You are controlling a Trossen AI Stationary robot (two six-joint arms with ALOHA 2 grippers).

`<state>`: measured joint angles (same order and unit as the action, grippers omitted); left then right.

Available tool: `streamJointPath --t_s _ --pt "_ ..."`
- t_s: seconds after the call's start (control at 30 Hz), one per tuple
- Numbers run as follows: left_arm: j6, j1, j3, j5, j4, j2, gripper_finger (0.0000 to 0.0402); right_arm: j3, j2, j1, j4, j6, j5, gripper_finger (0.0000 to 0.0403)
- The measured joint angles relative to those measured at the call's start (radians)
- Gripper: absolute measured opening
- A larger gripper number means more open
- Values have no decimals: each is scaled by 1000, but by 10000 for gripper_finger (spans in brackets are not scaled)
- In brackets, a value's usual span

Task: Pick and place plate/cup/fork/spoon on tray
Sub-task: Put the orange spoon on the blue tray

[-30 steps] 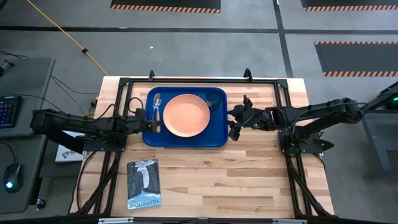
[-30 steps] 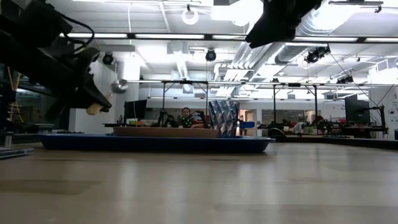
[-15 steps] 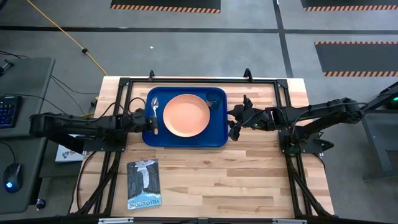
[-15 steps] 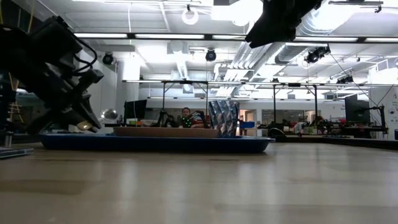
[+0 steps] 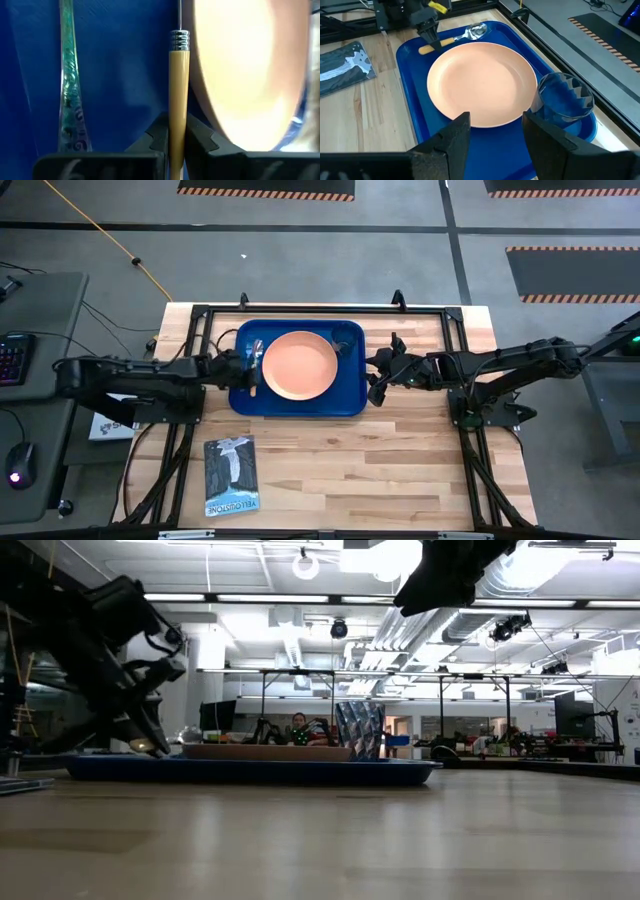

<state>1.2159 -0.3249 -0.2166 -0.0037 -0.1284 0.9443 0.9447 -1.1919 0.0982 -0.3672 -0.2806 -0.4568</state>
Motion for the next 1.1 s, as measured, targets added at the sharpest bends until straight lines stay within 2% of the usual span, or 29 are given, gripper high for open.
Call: streamJointPath --t_s 0.13,0.43,1.1 --pt "-25 -17 -26 15 -38 101 21 0 0 0 0 -4 0 173" --pt "-42 -43 -33 22 120 219 35 0 0 0 0 -9 0 172" --pt "-121 -42 -30 -6 162 230 48 0 0 0 -1 -25 0 172"
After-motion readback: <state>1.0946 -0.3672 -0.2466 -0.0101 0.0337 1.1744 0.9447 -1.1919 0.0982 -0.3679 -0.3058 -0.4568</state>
